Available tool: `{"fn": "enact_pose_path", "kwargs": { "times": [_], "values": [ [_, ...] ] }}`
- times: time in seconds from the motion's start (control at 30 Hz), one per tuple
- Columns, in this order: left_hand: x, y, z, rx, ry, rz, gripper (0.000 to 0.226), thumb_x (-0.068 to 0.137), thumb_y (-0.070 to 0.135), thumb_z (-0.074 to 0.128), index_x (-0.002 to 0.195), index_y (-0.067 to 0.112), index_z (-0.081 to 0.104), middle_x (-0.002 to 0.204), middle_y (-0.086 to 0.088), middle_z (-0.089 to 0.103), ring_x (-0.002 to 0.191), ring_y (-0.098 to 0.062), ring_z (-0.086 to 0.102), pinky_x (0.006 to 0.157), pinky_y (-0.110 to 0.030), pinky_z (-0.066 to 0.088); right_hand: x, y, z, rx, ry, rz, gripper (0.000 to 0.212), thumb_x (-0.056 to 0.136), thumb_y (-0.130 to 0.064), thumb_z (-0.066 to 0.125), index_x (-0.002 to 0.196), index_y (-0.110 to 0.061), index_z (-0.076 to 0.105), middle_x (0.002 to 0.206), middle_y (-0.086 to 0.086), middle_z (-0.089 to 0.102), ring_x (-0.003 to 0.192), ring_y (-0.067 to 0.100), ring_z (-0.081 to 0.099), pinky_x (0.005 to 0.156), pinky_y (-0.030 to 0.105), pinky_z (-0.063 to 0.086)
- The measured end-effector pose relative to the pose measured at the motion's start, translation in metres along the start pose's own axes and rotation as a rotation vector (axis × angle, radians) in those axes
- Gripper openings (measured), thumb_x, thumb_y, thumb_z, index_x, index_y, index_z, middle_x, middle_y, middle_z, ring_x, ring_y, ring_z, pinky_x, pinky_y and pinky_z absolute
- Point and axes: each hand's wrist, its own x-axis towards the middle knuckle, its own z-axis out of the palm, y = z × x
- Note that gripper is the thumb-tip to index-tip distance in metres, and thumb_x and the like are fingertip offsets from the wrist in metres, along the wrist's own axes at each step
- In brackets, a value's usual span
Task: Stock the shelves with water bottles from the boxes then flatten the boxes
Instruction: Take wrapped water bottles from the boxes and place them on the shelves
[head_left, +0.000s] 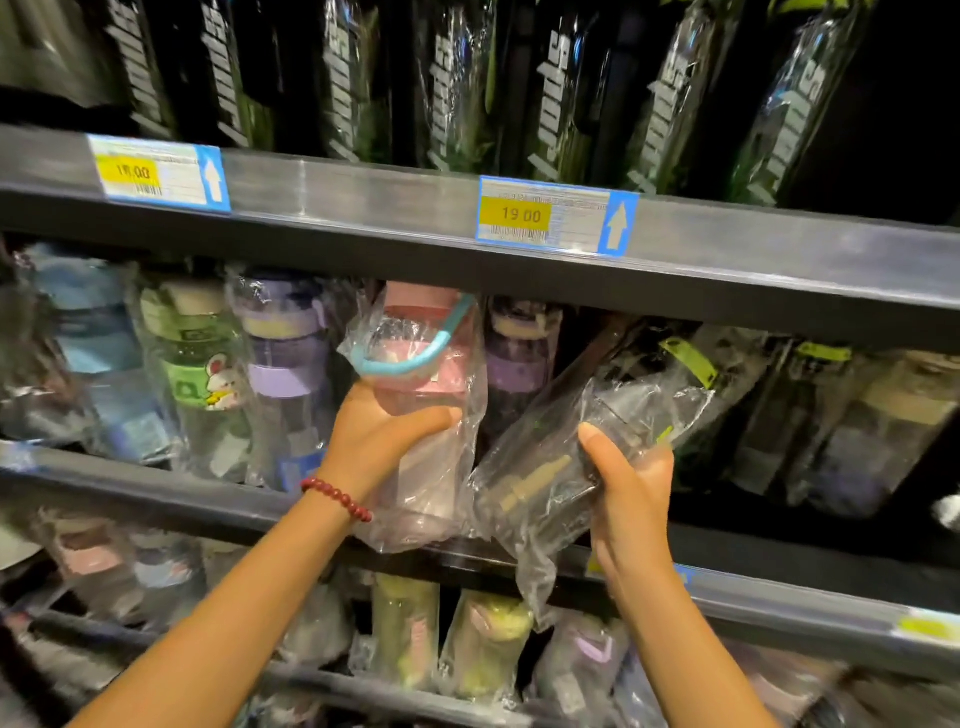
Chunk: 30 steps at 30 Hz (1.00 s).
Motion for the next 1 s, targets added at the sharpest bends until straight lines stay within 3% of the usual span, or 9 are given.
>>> {"fn": "enact_pose_path", "kwargs": {
  "times": [0.13,0.27,0.37,0.53,0.67,0.73,0.8,0.9,1.0],
  "values": [
    [0.007,-0.009,0.002,0.019,0.042,-0.022,0.080,0.041,0.045,0.084,0.113,0.018,0.061,0.109,0.000,0.068,0.102,-0.010,0.064,0.091,-0.032,0.052,0.005,0.003,0.006,0.061,0.078,-0.028,0.059,0.081,-0.006,0.071,0.131,-0.017,0.042,0.122,0.011,0.061,0.106,0.022,0.064,0.092,0.041,0.052],
    [0.012,-0.014,0.005,0.029,0.044,0.008,0.062,0.049,0.026,0.087,0.105,0.021,0.060,0.101,0.007,0.067,0.092,0.002,0.064,0.082,-0.016,0.051,0.008,0.010,0.012,0.040,0.081,-0.087,0.055,0.080,-0.001,0.070,0.117,-0.032,0.045,0.115,0.003,0.062,0.102,0.014,0.065,0.087,0.032,0.051],
    [0.018,-0.020,0.005,0.048,0.029,0.038,0.051,0.062,0.005,0.086,0.103,0.020,0.060,0.099,0.007,0.066,0.087,0.007,0.063,0.084,-0.015,0.050,0.011,0.019,0.015,0.029,0.063,-0.101,0.054,0.079,0.002,0.070,0.117,-0.026,0.044,0.107,0.001,0.063,0.094,0.010,0.066,0.079,0.024,0.052],
    [0.026,-0.029,-0.003,0.090,-0.057,0.022,0.071,0.049,0.036,0.088,0.109,0.004,0.067,0.102,-0.002,0.071,0.101,-0.008,0.065,0.095,-0.021,0.049,0.015,0.032,0.023,-0.016,0.061,-0.133,0.052,0.080,0.004,0.068,0.111,-0.028,0.042,0.096,-0.004,0.060,0.079,-0.003,0.065,0.070,0.013,0.050],
    [0.023,-0.042,-0.006,0.074,-0.080,-0.001,0.061,0.051,0.016,0.092,0.105,0.003,0.068,0.092,0.005,0.072,0.091,0.000,0.067,0.084,-0.012,0.050,0.017,0.041,0.026,-0.119,0.008,-0.159,0.059,0.073,-0.003,0.078,0.112,-0.025,0.040,0.097,0.012,0.062,0.085,0.014,0.065,0.079,0.030,0.054],
    [0.020,-0.048,-0.007,0.068,-0.084,0.002,0.068,0.048,0.017,0.093,0.110,0.011,0.065,0.097,0.008,0.071,0.095,0.002,0.065,0.086,-0.011,0.048,0.013,0.045,0.030,-0.196,-0.004,-0.166,0.066,0.062,-0.022,0.084,0.113,-0.017,0.042,0.109,0.025,0.060,0.097,0.029,0.064,0.089,0.047,0.053],
    [0.017,-0.055,-0.008,0.063,-0.085,0.002,0.077,0.050,0.018,0.093,0.119,0.014,0.058,0.108,0.007,0.067,0.102,0.004,0.062,0.089,-0.007,0.044,0.010,0.048,0.033,-0.251,-0.017,-0.170,0.078,0.057,-0.030,0.083,0.120,-0.013,0.041,0.113,0.022,0.060,0.103,0.035,0.063,0.093,0.055,0.049],
    [0.015,-0.059,-0.008,0.063,-0.078,-0.014,0.074,0.053,0.019,0.092,0.119,0.015,0.058,0.111,0.003,0.067,0.103,0.003,0.061,0.091,-0.011,0.044,0.010,0.052,0.035,-0.350,-0.034,-0.199,0.067,0.060,-0.024,0.084,0.113,-0.017,0.044,0.106,0.008,0.064,0.099,0.024,0.065,0.093,0.050,0.050],
    [0.016,-0.059,-0.007,0.098,-0.066,0.015,0.055,0.062,0.002,0.085,0.108,0.020,0.059,0.103,0.008,0.064,0.089,0.019,0.058,0.076,0.002,0.040,0.013,0.051,0.036,-0.436,-0.055,-0.235,0.055,0.067,-0.009,0.085,0.104,-0.021,0.046,0.100,0.001,0.063,0.094,0.015,0.065,0.090,0.036,0.051]
  ]
}}
